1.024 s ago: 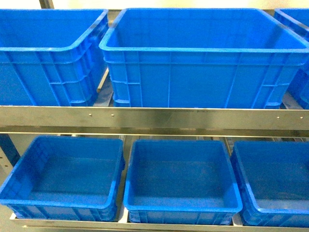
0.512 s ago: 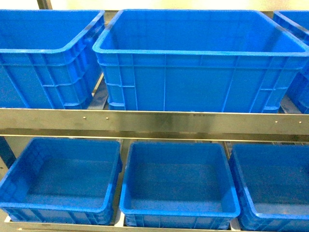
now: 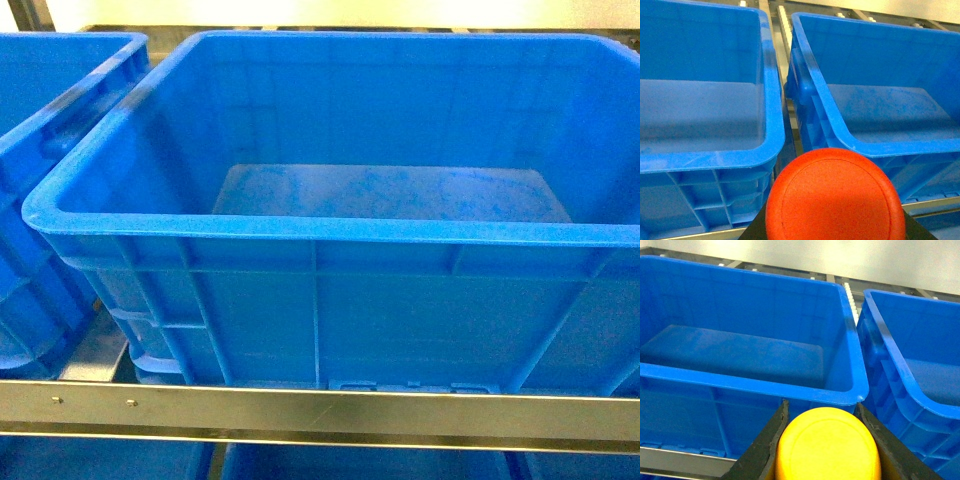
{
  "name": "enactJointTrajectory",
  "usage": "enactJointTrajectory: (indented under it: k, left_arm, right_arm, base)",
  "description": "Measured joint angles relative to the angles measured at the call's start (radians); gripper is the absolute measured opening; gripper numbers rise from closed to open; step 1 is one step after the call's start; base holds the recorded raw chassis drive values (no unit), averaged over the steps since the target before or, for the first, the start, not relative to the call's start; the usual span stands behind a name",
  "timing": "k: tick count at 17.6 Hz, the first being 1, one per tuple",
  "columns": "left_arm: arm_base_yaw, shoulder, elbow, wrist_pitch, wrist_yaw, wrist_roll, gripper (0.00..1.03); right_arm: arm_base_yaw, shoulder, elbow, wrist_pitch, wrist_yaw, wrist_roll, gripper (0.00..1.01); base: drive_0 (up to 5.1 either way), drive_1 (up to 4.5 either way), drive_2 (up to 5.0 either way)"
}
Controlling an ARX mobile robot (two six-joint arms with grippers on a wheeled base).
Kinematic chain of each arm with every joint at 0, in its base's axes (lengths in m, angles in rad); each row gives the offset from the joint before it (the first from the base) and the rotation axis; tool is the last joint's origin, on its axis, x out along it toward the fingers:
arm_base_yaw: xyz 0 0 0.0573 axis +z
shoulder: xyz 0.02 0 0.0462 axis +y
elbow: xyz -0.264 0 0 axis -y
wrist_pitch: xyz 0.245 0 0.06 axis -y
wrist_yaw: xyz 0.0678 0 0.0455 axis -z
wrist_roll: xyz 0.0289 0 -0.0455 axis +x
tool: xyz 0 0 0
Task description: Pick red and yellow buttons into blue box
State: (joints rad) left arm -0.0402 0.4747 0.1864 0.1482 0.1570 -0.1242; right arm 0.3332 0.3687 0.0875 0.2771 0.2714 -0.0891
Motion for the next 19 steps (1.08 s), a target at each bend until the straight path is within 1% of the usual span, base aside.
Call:
enactJointTrajectory:
  k: [19]
  left_arm:
    - [0.0, -0.004, 0.0, 0.0, 0.0, 0.0, 0.24]
  right_arm:
    - [0.0, 0.0, 0.0, 0.0, 0.0, 0.0, 0.33]
  base:
    - [0.0, 0.0, 0.0]
